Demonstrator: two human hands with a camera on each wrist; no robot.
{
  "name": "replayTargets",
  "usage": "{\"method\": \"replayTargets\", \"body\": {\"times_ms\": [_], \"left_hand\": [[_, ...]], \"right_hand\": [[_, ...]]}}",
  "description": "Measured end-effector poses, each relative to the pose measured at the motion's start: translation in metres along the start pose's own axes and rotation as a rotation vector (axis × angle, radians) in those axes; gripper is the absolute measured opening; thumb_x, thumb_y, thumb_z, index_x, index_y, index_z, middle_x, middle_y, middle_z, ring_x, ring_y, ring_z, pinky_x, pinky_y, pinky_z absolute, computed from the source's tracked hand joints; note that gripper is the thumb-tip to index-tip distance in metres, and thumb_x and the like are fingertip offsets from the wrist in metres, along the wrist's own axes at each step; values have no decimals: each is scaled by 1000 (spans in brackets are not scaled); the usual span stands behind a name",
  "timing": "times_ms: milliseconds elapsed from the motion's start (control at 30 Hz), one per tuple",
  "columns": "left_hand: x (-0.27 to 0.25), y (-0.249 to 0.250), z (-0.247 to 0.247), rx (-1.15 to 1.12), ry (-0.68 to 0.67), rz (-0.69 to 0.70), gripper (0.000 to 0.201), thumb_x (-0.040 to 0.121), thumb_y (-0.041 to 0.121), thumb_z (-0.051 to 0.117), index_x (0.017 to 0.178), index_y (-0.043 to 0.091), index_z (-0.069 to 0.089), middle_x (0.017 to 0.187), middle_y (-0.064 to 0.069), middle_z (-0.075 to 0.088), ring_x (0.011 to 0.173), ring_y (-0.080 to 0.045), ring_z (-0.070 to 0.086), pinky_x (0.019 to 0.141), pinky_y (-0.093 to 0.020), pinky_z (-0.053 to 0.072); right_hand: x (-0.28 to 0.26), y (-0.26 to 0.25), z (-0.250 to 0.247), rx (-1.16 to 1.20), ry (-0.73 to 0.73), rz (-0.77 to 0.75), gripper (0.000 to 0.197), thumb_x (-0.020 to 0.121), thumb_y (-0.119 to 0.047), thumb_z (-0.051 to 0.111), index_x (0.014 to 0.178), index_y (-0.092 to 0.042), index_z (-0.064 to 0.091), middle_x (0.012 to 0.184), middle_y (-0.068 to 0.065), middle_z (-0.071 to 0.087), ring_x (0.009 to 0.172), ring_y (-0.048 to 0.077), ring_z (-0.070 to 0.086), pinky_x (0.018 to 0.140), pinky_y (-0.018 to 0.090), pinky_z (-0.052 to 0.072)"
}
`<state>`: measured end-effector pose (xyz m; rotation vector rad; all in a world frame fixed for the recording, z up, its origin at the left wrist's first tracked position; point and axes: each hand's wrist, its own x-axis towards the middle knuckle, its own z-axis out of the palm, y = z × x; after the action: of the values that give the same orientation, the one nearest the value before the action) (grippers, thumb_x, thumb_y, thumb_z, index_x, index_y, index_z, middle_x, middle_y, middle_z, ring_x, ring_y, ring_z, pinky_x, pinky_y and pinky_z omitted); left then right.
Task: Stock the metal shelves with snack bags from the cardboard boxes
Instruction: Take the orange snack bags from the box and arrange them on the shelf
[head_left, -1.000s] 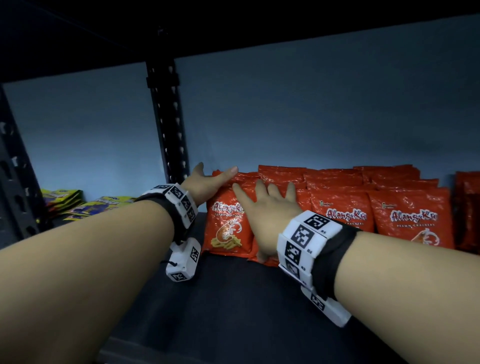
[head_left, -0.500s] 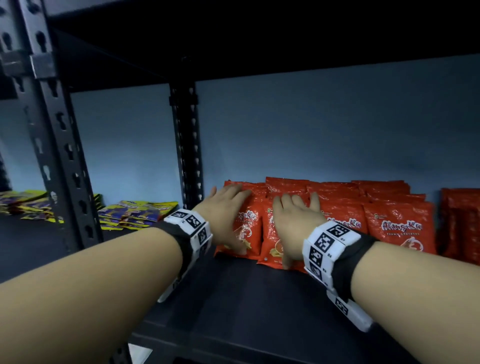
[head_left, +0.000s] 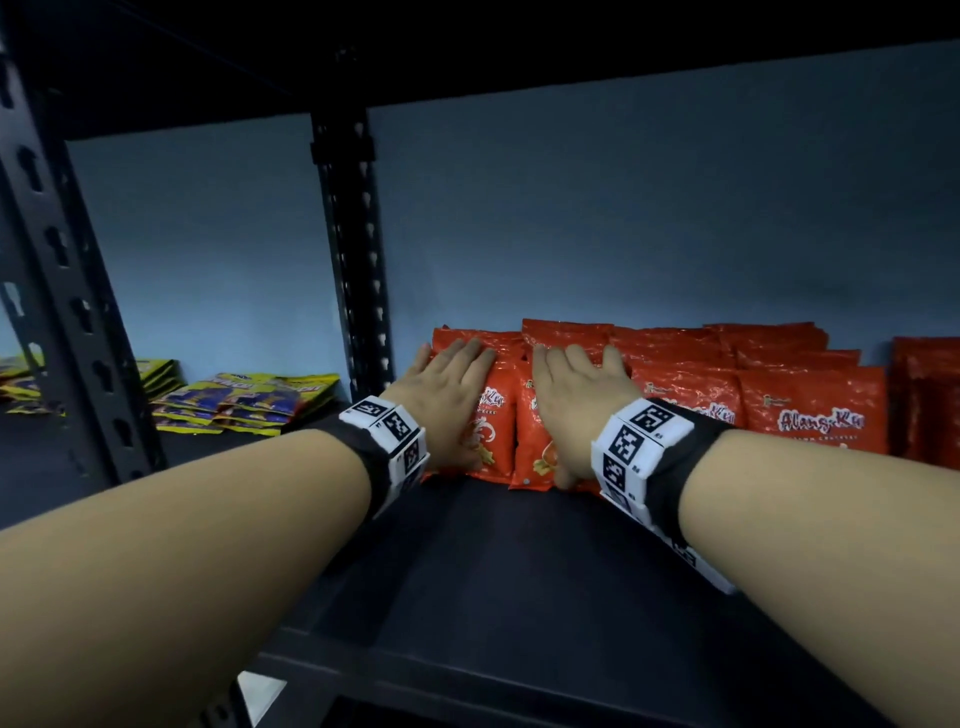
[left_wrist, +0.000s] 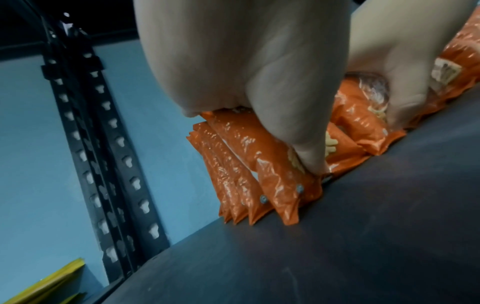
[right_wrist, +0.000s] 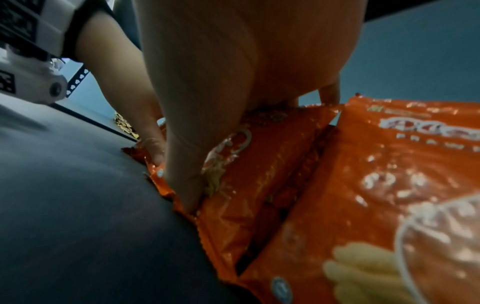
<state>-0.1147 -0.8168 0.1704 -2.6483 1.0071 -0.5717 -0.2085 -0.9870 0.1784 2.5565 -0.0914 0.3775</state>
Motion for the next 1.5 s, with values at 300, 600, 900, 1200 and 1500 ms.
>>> {"method": "replayTargets", "body": {"times_ms": [300, 600, 900, 1200, 1500], "left_hand": [[-7, 7, -4, 23, 44, -47, 140, 70, 77, 71, 160, 11, -13, 171, -9, -6, 158, -27, -7, 125, -59, -5], [-25, 31, -35, -151, 129, -10, 149, 58, 82, 76, 162, 14, -5, 170, -7, 3, 158, -24, 0, 126, -53, -6], [-13, 89, -43, -1, 64, -11, 152, 54, 83, 78, 161, 12, -3, 168, -14, 12, 157, -32, 8, 126, -59, 3], [5, 96, -36, 30, 112, -42, 139, 62, 79, 74, 160, 10, 4, 160, -13, 25, 152, -32, 22, 125, -60, 9], [5, 103, -42, 35, 91, -72, 148, 59, 86, 71, 160, 8, -5, 168, -15, 8, 157, -32, 4, 125, -62, 2]], "right_hand": [[-4, -1, 0, 51, 82, 39, 130, 78, -50, 79, 157, 8, -7, 160, 23, 23, 147, 35, 25, 117, 65, 22], [-35, 40, -23, 191, -11, 24, 175, 38, -73, 91, 159, 0, -12, 166, 16, 11, 153, 31, 13, 121, 60, 17], [-77, 88, 3, 198, -103, 45, 161, 49, -66, 92, 161, -9, -9, 167, 12, 11, 154, 31, 12, 121, 62, 18], [-65, 74, 27, 94, 35, 80, 150, 52, -58, 93, 160, -2, 4, 148, 10, 34, 136, 30, 35, 110, 60, 27], [-67, 80, 24, 136, 23, 97, 153, 50, -65, 92, 160, -3, 5, 153, 11, 30, 140, 31, 32, 111, 58, 28]]}}
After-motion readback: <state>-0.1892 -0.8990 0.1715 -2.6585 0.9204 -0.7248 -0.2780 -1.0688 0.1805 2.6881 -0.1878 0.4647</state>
